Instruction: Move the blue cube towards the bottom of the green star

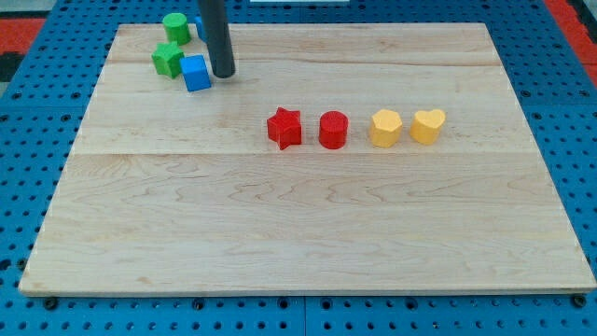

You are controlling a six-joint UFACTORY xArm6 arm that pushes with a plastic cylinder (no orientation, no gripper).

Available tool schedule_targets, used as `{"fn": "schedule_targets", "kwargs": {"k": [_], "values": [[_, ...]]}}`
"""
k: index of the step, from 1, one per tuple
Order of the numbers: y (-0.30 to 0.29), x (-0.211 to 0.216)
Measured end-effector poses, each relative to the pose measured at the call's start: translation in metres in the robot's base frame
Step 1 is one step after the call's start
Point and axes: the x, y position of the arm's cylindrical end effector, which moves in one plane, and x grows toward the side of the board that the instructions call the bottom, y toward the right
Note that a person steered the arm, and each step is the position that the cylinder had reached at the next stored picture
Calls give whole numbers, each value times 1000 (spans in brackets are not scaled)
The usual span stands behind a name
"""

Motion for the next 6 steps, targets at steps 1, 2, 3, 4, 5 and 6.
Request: {"fn": "schedule_targets", "kwargs": {"k": [1,2,3,4,5,6], "values": [[6,7],[8,-43],[-30,-41],[-43,-3],[-42,15],[1,18]]}}
